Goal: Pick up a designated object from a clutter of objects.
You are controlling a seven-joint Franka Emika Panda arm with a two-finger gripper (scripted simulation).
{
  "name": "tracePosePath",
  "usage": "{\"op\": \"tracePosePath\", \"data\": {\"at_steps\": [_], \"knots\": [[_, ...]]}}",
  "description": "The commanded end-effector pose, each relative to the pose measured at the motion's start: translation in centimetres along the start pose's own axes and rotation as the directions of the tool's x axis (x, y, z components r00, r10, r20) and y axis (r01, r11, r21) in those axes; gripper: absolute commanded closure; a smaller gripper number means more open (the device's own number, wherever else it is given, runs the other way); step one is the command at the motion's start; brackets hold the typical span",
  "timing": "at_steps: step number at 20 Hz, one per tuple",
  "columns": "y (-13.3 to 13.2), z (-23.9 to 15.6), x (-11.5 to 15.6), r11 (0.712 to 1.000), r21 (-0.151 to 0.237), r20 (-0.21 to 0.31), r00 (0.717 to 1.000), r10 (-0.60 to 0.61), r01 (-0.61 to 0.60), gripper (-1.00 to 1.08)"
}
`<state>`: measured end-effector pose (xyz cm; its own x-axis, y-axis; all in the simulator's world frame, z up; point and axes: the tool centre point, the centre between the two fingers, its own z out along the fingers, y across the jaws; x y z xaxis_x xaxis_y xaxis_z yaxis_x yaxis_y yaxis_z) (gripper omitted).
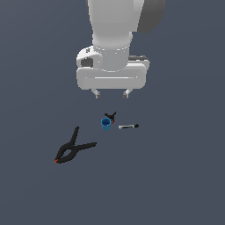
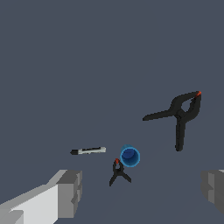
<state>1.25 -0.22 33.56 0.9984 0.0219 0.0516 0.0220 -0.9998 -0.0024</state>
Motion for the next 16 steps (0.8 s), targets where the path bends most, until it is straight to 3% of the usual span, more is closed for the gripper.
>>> {"op": "tracePosePath", "data": {"at_steps": [1, 9, 16], "knots": [[0.0, 0.0, 0.0, 1.0, 0.0, 0.0, 1.0, 0.0, 0.0, -0.92], [0.8, -2.5, 1.1, 0.999, 0.015, -0.054, 0.997, 0.05, -0.05, -0.92], [0.8, -2.2, 1.1, 0.998, 0.016, -0.054, 0.997, 0.06, -0.059, -0.92]]}}
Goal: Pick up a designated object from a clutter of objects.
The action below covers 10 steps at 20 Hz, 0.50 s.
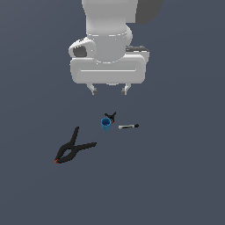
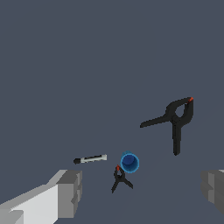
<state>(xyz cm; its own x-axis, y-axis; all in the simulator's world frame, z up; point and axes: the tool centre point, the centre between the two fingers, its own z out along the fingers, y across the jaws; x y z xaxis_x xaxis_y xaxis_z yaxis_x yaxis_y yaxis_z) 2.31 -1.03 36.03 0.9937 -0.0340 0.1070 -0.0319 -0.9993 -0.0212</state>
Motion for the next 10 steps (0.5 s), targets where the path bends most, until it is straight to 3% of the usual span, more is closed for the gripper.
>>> {"op": "tracePosePath", "data": {"at_steps": [1, 10], "knots": [[0.1, 0.4, 0.0, 1.0, 0.0, 0.002, 1.0, 0.01, -0.01, -0.92], [0.6, 5.1, -0.7, 0.992, -0.004, 0.018, 0.992, 0.125, -0.125, -0.92]]}}
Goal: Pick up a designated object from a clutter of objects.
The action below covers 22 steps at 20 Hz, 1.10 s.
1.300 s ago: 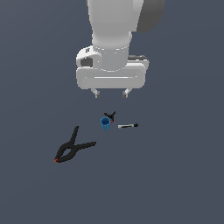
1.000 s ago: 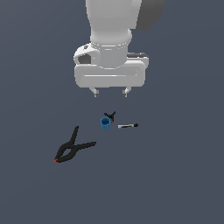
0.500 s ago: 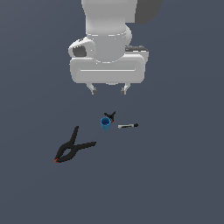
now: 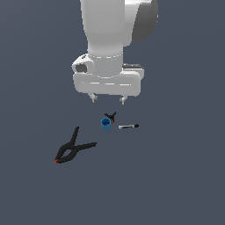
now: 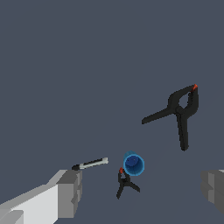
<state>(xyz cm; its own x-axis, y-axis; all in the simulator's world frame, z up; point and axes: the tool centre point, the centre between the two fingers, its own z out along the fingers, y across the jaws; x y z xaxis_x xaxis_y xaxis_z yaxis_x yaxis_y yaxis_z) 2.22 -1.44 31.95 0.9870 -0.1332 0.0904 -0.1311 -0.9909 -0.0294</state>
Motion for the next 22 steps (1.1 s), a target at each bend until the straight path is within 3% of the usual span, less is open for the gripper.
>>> {"op": "tracePosePath", "data": {"at_steps": [1, 9, 22], "knots": [[0.3, 1.8, -0.3, 0.999, -0.002, 0.007, 0.999, 0.045, -0.045, -0.92], [1.5, 9.7, -2.6, 0.969, -0.018, 0.033, 0.968, 0.248, -0.247, -0.92], [3.6, 19.9, -8.2, 0.851, -0.063, 0.055, 0.85, 0.524, -0.521, -0.92]]}}
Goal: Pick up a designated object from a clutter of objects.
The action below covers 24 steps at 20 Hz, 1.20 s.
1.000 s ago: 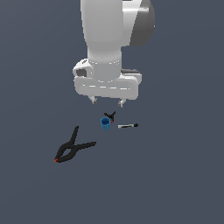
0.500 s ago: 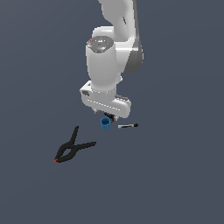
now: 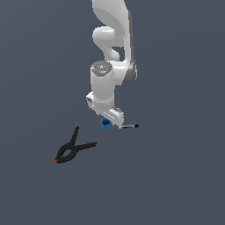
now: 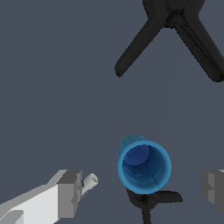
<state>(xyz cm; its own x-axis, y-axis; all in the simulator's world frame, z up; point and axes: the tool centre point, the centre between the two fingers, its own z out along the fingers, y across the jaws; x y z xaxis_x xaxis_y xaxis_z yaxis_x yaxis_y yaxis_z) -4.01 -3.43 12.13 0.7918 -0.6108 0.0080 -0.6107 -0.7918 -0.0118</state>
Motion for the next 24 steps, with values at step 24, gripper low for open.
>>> {"op": "tracePosePath", "data": {"at_steps": [24], "knots": [[1.7, 6.9, -1.6, 0.995, -0.013, 0.007, 0.995, 0.098, -0.098, -0.92]]}}
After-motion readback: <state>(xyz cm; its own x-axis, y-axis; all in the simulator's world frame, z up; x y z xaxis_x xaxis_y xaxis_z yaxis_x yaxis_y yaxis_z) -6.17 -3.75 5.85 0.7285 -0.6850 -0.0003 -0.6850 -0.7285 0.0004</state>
